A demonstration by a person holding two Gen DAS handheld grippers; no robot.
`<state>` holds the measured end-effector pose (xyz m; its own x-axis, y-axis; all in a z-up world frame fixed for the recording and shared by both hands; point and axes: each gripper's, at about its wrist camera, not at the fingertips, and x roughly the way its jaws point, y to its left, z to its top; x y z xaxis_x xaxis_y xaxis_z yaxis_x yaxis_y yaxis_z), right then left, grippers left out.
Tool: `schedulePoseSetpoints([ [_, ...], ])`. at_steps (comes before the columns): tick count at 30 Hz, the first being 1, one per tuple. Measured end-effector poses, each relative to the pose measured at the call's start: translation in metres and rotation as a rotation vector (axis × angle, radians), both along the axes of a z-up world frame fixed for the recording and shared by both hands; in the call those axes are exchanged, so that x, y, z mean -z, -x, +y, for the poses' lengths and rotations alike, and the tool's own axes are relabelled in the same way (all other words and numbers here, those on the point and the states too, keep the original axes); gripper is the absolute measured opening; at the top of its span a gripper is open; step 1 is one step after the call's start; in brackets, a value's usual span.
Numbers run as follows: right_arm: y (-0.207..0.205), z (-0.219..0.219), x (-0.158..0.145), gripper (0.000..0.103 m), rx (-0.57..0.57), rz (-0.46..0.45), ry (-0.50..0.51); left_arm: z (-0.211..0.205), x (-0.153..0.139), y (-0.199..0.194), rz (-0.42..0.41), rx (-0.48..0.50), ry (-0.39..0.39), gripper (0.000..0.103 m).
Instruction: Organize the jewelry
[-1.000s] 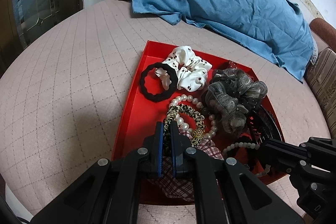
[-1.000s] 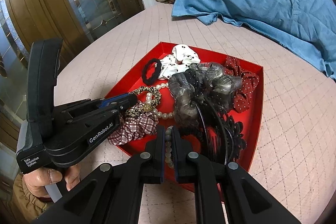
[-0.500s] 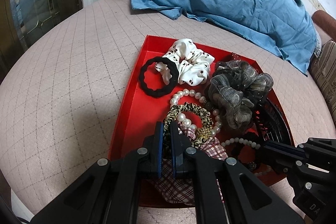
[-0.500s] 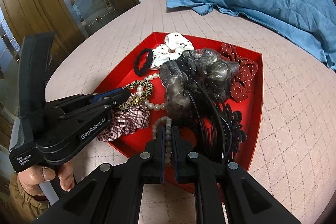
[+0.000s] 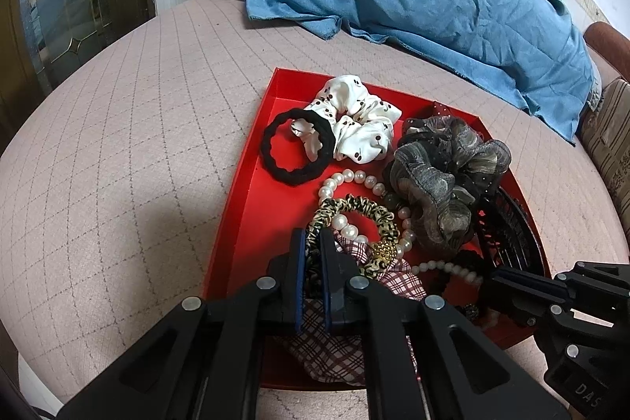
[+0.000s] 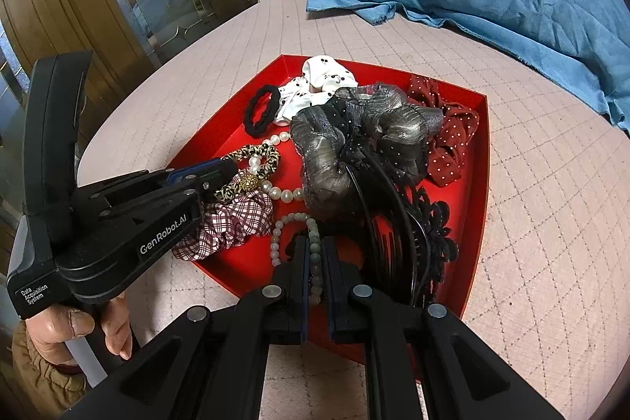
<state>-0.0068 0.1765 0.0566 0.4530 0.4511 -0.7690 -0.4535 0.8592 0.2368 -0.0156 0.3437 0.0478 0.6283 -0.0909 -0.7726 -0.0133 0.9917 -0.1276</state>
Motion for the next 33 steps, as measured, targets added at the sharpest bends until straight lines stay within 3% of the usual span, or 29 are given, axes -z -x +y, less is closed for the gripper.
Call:
schedulePoseSetpoints([
  [1, 0.001, -0.001, -0.001, 0.016, 0.001, -0.002, -0.003, 0.000, -0.001, 0.000, -0.004, -0.002, -0.002, 0.019],
  [2, 0.001, -0.002, -0.002, 0.030, 0.002, -0.007, -0.005, 0.001, -0.001, 0.001, -0.008, -0.005, -0.003, 0.027],
  [3, 0.003, -0.002, -0.004, 0.038, 0.004, -0.016, -0.005, 0.001, -0.002, 0.001, -0.013, -0.010, -0.003, 0.043],
  [4, 0.005, -0.002, -0.007, 0.050, 0.008, -0.029, -0.005, 0.002, -0.004, 0.003, -0.024, -0.008, 0.007, 0.047],
  [5, 0.007, -0.003, -0.009, 0.054, 0.009, -0.041, -0.003, 0.002, -0.006, 0.004, -0.034, -0.009, 0.012, 0.048],
  [16, 0.022, -0.019, -0.030, 0.060, 0.056, -0.094, -0.003, 0.007, -0.022, 0.019, -0.139, -0.040, 0.031, 0.071],
  [20, 0.033, -0.036, -0.037, 0.070, 0.094, -0.119, -0.010, 0.009, -0.038, 0.036, -0.242, -0.158, -0.077, 0.081],
  [27, 0.060, -0.072, -0.050, 0.083, 0.167, -0.187, 0.000, 0.003, -0.080, 0.092, -0.435, -0.282, -0.165, 0.103],
  [30, 0.071, -0.085, -0.055, 0.084, 0.194, -0.211, 0.002, -0.015, -0.101, 0.119, -0.505, -0.312, -0.283, 0.103],
  [33, 0.081, -0.095, -0.060, 0.086, 0.211, -0.238, -0.007, -0.025, -0.116, 0.133, -0.522, -0.316, -0.301, 0.103],
])
